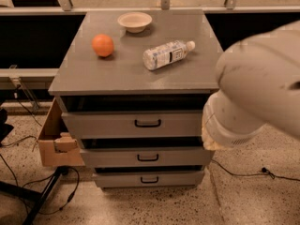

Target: Close top drawer

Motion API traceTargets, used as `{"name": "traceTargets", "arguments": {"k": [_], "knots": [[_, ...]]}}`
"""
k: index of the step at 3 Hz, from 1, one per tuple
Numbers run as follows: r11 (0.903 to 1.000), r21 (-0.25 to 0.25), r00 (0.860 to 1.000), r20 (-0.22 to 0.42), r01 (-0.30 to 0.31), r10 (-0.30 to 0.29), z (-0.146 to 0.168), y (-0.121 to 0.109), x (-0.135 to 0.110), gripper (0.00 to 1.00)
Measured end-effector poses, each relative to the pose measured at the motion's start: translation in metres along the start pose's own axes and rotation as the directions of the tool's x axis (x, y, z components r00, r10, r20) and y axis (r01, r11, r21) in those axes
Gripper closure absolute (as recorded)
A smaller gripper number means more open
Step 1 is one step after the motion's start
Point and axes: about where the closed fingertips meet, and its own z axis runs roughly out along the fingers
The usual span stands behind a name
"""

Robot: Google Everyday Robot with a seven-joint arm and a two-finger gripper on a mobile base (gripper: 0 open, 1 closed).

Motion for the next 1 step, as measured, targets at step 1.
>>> {"name": "traceTargets", "arguments": {"k": [1], "knots": [[0.968, 0.088, 0.965, -0.098, -0.235, 0.243, -0.0642, -0.023, 0.0607, 0.82]]}}
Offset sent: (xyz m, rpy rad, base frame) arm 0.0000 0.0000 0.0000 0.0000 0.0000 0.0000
